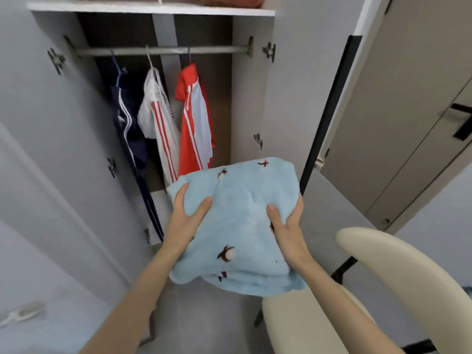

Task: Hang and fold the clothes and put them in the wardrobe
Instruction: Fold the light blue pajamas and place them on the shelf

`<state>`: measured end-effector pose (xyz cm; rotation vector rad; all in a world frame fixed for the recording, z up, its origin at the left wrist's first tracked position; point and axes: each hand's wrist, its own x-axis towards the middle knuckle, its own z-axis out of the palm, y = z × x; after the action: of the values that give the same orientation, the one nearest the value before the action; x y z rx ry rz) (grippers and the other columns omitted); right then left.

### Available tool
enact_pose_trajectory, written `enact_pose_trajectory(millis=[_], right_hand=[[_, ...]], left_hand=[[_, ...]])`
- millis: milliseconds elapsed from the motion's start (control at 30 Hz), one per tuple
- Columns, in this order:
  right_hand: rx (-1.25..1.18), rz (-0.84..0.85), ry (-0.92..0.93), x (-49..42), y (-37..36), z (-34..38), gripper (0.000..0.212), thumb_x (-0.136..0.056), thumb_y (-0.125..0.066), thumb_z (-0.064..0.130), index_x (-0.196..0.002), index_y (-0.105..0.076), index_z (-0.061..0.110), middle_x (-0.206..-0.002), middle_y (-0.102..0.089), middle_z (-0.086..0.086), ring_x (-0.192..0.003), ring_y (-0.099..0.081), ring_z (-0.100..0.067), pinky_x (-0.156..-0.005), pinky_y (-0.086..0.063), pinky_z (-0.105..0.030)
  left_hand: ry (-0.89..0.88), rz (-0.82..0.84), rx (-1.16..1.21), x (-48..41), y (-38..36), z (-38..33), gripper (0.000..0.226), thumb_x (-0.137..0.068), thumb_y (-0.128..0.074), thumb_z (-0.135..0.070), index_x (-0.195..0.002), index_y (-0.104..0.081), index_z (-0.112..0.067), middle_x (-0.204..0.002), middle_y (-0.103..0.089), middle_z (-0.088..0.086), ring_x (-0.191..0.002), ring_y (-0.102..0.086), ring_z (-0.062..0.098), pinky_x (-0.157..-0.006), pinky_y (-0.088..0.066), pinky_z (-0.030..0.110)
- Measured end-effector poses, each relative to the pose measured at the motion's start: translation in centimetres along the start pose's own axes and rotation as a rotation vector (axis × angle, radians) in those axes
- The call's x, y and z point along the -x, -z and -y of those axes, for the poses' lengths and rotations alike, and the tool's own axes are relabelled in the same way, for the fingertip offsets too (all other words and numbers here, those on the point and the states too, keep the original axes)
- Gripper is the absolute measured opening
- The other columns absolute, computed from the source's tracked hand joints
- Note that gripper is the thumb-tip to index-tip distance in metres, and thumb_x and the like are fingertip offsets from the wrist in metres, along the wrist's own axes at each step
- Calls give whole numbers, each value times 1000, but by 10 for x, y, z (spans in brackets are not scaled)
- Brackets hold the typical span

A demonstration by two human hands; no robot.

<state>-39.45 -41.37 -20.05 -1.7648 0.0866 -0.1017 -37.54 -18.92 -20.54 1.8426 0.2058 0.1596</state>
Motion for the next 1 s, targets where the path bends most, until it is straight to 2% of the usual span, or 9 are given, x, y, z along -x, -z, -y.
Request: enact_pose_trajectory(millis=[100, 233, 367, 533, 633, 733, 800, 900, 1000], right_hand=[[16, 23, 84, -33, -19, 40, 70, -90, -47, 63, -136, 5, 65, -114, -38, 45, -100, -52, 0, -89, -40, -27], [18, 55, 181, -85, -35, 92, 68, -87, -47, 69, -133, 2, 68, -107, -40, 49, -93, -54, 7, -84, -42, -26], [-7, 71, 301, -148, -40, 145, 69, -83, -52, 71, -134, -6, 67, -101, -41, 60, -103, -52, 7, -94, -41, -31], [-54, 71, 435, -231, -40, 214, 72, -81, -55, 71, -137, -12, 65, -104, -42, 60, -105, -50, 10, -105, -38, -37], [-54, 87, 511, -279, -42, 259, 73, -82, -56, 70, -140, -11, 61, -105, -39, 61, -107, -49, 8, -109, -37, -40], [-74, 98, 585, -322, -53, 304, 77, -84, -56, 67, -144, -9, 56, -122, -38, 46, -124, -46, -4, -112, -35, -42], [-89, 95, 610, -351, -65, 331, 79, -84, -56, 65, -146, -9, 53, -129, -40, 36, -128, -44, -9, -111, -36, -42], [-107, 93, 664, -391, -89, 368, 81, -85, -56, 64, -148, -8, 48, -131, -38, 32, -129, -42, -10, -107, -35, -36], [-121, 107, 691, -433, -117, 400, 83, -85, -56, 64, -150, -8, 44, -146, -35, 21, -133, -40, -13, -113, -32, -41]], left_hand=[[-60, -60, 29, -30, 28, -34, 82, -79, -57, -66, -148, -18, -42, -147, -38, -7, -120, -42, 11, -96, -34, 29], [-100, -130, 27, -74, 55, -75, 87, -73, -57, -76, -146, -19, -46, -144, -42, -8, -125, -45, 18, -103, -37, 37], [-171, -167, 53, -128, 68, -124, 92, -70, -58, -78, -147, -18, -46, -145, -42, -7, -127, -45, 21, -108, -38, 45], [-301, -210, 102, -203, 76, -197, 86, -76, -61, -69, -146, -19, -43, -141, -43, -4, -117, -46, 14, -100, -39, 34], [-310, -224, 77, -246, 87, -240, 89, -66, -59, -79, -142, -22, -51, -131, -50, -6, -114, -52, 20, -103, -42, 43], [-361, -249, 75, -288, 104, -278, 89, -66, -57, -78, -142, -19, -51, -128, -49, -6, -111, -52, 20, -98, -44, 41], [-395, -271, 54, -316, 118, -301, 88, -67, -57, -78, -142, -18, -51, -127, -46, -6, -111, -50, 20, -94, -43, 39], [-443, -318, 20, -359, 144, -327, 85, -71, -56, -77, -142, -17, -50, -135, -45, -3, -119, -49, 25, -101, -42, 46], [-440, -374, -58, -406, 170, -347, 80, -78, -53, -76, -143, -13, -52, -141, -44, 5, -121, -48, 31, -102, -42, 49]])
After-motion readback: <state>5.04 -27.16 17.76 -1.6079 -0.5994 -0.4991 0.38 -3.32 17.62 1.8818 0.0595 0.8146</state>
